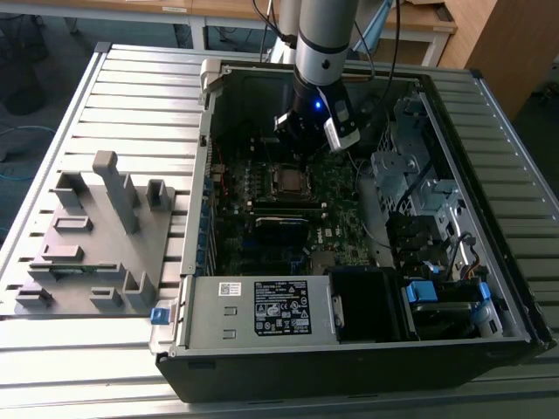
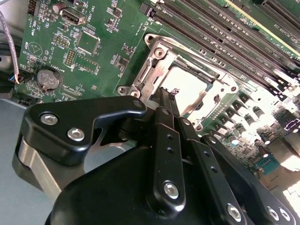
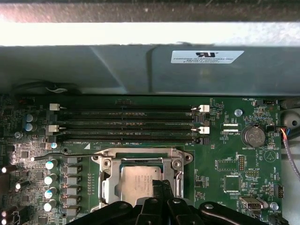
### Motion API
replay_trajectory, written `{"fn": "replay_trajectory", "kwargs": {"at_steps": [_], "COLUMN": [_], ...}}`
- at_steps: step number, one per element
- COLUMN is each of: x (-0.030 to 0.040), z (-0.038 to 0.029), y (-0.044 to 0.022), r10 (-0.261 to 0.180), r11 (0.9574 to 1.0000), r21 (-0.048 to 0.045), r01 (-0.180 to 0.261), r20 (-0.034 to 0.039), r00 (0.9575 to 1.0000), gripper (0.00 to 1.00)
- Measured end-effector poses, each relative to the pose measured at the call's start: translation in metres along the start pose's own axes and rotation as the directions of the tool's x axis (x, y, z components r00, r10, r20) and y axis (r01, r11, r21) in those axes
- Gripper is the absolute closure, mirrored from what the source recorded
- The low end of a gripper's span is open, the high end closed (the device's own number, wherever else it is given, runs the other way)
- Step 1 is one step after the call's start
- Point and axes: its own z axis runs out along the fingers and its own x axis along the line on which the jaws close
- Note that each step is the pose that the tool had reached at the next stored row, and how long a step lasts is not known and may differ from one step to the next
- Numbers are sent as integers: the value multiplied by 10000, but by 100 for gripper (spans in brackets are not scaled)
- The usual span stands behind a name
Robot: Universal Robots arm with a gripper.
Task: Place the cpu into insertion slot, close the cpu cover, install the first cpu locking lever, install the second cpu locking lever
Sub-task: 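Close the cpu cover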
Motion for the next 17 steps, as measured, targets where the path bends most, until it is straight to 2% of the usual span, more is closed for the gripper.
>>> {"fn": "replay_trajectory", "kwargs": {"at_steps": [10,17], "x": [10,118], "z": [29,49], "y": [-2,-4], "r10": [3,0], "r11": [10000,10000], "r21": [0,-1], "r01": [-3,0], "r20": [2,10], "r00": [10000,10000], "gripper": [90,90]}}
